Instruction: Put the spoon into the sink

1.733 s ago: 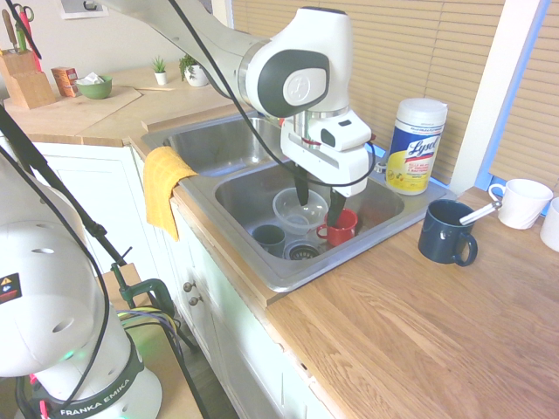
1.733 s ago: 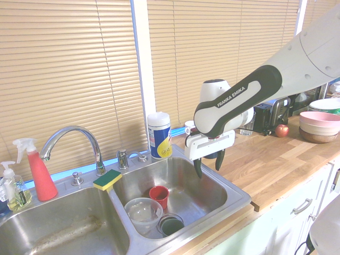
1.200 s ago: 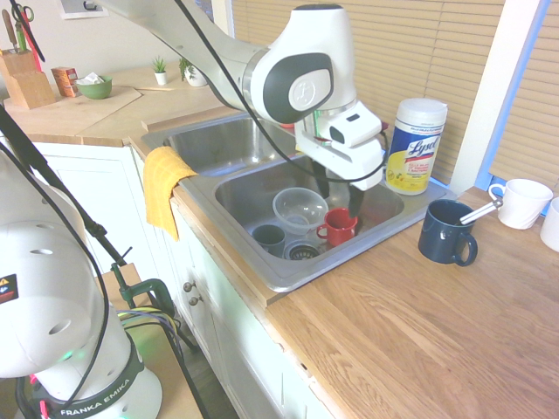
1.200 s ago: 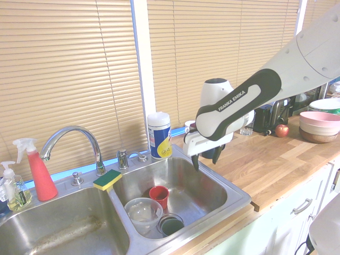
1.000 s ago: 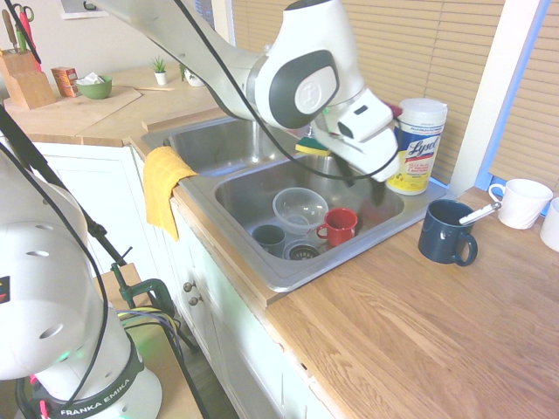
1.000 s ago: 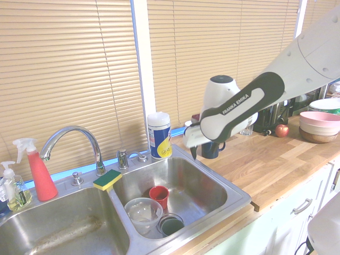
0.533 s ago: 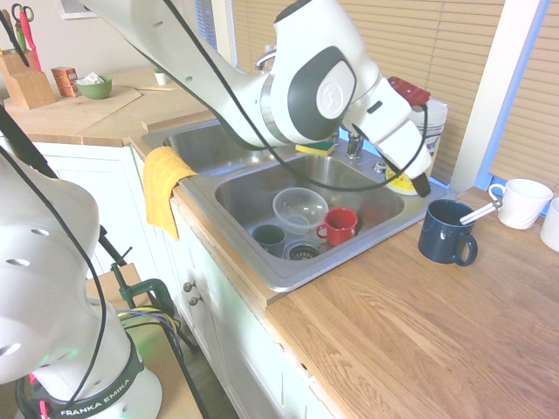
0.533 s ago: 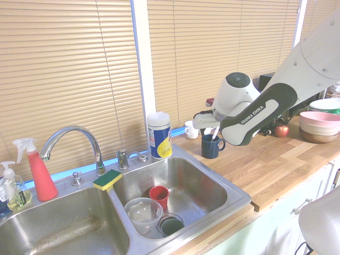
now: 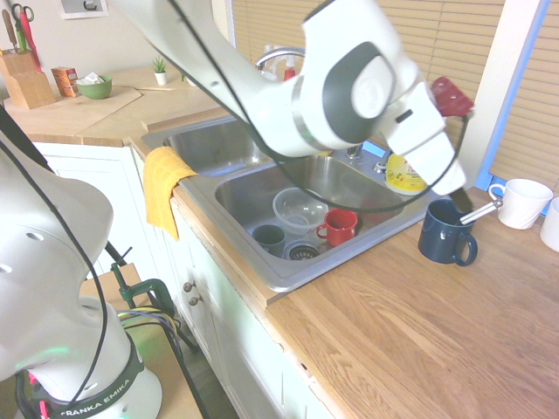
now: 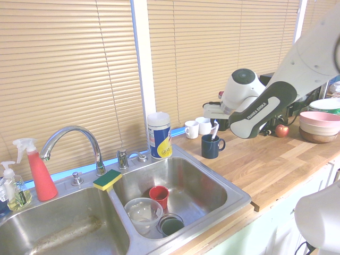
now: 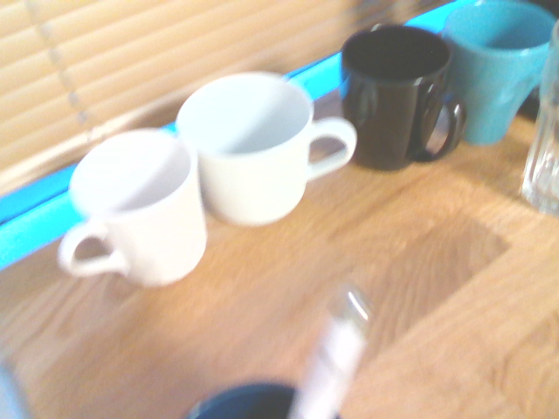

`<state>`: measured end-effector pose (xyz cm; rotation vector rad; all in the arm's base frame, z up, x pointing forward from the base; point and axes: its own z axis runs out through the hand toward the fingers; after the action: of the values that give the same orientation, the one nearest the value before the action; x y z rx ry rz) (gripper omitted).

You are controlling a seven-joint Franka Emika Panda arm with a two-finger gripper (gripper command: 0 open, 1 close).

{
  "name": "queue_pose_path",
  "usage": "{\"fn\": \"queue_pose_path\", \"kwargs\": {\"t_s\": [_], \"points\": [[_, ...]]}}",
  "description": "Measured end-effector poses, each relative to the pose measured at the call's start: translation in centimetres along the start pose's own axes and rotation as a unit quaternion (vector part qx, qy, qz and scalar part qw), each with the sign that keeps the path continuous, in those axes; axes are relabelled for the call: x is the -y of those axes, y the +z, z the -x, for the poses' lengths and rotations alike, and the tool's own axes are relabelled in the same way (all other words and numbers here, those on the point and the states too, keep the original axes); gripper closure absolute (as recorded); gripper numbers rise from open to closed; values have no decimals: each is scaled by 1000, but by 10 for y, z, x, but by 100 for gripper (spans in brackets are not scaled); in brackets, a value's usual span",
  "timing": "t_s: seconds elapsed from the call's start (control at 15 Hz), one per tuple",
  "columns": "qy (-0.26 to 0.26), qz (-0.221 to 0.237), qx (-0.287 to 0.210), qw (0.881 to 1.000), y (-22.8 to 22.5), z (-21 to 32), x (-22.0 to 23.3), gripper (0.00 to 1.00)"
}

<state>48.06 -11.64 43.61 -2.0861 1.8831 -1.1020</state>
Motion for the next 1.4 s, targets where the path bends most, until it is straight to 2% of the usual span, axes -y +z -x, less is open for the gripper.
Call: {"fn": "queue_pose_path", "kwargs": {"t_s": [0.53,0.6,1.4], "points": [[7,31,4,999,55,9,24,0],[9,33,8,999,61,9,25,100],[17,41,13,999,86,-2,26,100]]}}
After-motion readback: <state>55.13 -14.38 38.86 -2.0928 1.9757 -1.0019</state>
